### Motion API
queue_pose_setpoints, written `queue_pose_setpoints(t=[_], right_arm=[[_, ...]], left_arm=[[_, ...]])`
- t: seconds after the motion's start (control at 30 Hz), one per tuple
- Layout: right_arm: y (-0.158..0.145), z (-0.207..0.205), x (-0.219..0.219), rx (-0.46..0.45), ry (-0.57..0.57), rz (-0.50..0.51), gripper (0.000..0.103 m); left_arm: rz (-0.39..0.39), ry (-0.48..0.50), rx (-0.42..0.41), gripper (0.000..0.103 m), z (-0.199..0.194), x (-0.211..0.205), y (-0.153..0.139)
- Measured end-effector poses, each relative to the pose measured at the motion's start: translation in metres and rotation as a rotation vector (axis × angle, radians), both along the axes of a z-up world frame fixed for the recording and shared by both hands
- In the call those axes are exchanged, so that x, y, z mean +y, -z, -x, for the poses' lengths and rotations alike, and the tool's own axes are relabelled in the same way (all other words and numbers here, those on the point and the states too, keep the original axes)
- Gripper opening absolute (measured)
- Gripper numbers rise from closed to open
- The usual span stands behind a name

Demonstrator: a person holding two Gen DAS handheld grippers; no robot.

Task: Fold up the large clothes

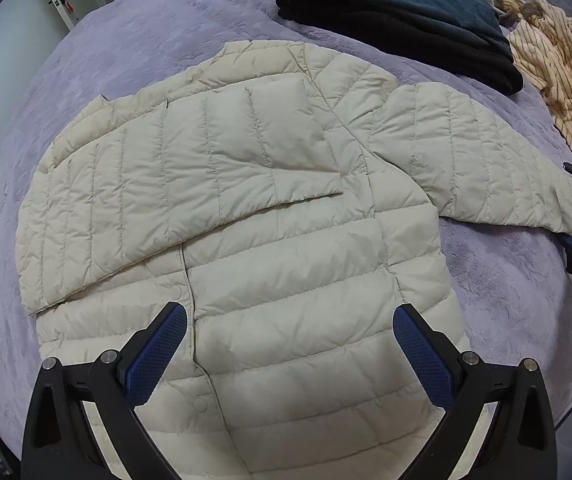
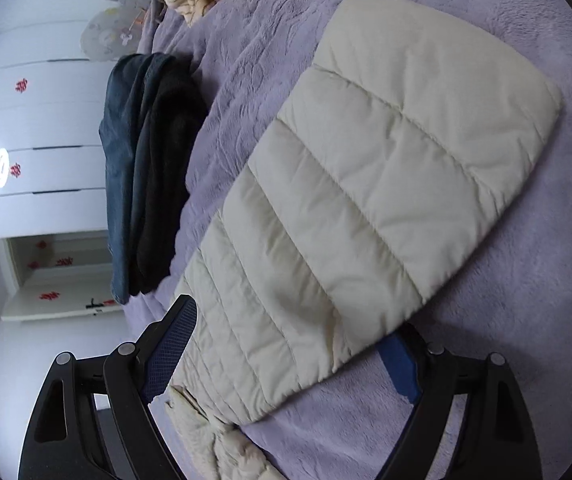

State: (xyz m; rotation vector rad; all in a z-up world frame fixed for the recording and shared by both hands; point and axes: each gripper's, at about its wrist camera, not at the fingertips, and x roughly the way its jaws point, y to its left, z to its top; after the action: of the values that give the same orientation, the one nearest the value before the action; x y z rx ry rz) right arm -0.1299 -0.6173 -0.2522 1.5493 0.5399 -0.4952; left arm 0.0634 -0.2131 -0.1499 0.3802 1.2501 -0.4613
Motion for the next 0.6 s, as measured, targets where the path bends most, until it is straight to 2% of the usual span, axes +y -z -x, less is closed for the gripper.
queue_pose_setpoints(t=[0.1,0.17,0.23,0.33,0.6], right_arm=[[0.001,-0.002,-0.005,-0.03,0.047,-0.029,0.086],[0.001,-0.002,-0.008,-0.047,0.067,-0.042,0.072],[0.003,-0.004,-0.01,-0.066,0.078,-0.069,0.037],[0.0,-0.006,-0.012,-0.114,0.092,-0.083,0.015],[-0.048,-0.034,-0.003,-0.191,-0.004,0.029,0.013]], left_arm=[[0.002,-0.019,-0.002,0.103,-0.004,0.005,0.0],[0.002,-0.032,-0.004,0.103,-0.006,0.009,-0.001],[0.003,-0.041,-0.009,0.103,-0.009,0.014,-0.002],[0.002,-0.054,-0.014,0.103,-0.012,0.02,-0.003],[0.016,-0.139,-0.025,0.103,-0.03,0.049,-0.007]])
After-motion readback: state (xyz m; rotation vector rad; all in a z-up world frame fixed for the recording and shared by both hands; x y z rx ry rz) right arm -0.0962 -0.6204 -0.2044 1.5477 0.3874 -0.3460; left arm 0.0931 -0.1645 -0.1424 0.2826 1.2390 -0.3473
